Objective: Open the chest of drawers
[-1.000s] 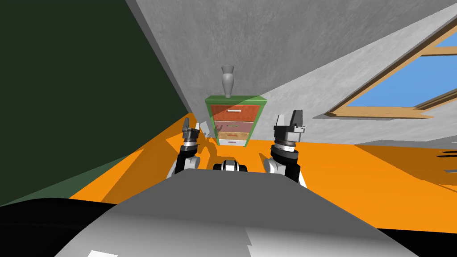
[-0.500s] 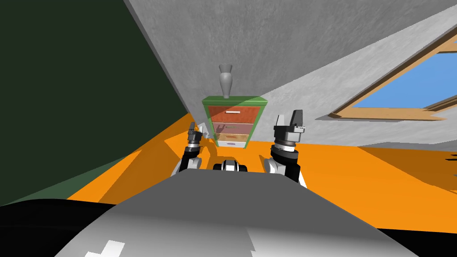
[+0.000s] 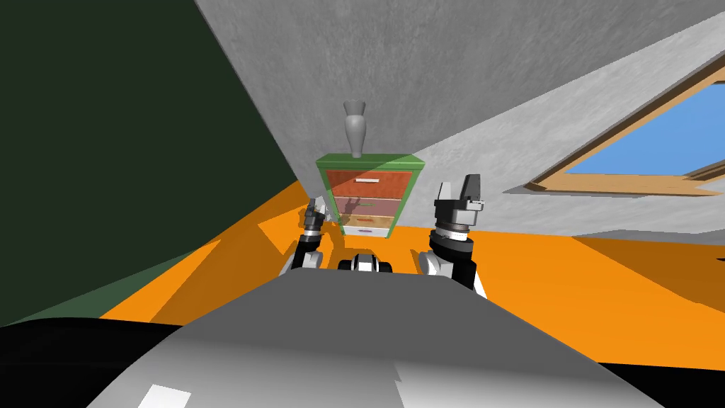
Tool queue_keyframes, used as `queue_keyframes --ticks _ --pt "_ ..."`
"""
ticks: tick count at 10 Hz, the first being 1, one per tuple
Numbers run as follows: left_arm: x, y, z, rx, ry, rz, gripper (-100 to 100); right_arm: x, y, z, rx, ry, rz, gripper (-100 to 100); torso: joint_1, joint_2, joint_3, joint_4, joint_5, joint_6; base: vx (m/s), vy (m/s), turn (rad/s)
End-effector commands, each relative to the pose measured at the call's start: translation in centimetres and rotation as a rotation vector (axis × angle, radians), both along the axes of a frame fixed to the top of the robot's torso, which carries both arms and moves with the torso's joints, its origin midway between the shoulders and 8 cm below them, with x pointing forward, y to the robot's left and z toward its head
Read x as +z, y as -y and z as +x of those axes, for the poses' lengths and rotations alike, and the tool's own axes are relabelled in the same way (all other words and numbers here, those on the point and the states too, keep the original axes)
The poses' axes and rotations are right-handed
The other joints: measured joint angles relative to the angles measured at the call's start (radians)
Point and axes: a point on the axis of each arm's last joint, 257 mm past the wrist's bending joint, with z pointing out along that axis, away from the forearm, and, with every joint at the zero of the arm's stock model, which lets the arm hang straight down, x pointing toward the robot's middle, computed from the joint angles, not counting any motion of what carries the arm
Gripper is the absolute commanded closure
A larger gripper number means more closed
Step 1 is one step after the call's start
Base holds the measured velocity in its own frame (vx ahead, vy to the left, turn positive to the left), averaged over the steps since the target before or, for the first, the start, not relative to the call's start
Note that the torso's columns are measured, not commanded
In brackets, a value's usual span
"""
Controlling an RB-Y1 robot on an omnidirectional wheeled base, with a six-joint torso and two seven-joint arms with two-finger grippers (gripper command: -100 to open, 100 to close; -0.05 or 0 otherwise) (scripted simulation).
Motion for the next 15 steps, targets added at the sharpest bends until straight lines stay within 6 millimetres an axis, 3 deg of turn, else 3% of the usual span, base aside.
queue_keyframes --ticks 1,5,8,15 --pt "-2.1 0.0 0.3 -0.004 -0.027 -0.003 -100 0.0 0.0 0.0 0.000 0.000 0.000 0 0.002 0.002 0.001 0.000 0.000 0.000 0.065 -0.047 0.008" --pt "-5.5 0.4 0.7 -0.011 -0.072 -0.009 -100 0.0 0.0 0.0 0.000 0.000 0.000 0 0.003 0.003 0.001 0.001 0.001 0.000 0.087 -0.044 0.010" --pt "-6.8 0.5 0.9 -0.012 -0.091 -0.011 -100 0.0 0.0 0.0 0.000 0.000 0.000 0 0.001 0.002 0.001 0.001 0.000 0.000 0.066 -0.036 0.007" --pt "-13.0 1.5 1.1 -0.019 -0.178 -0.029 -100 0.0 0.0 0.0 0.000 0.000 0.000 0 0.003 0.004 0.003 0.001 0.001 0.000 0.080 -0.045 0.010"
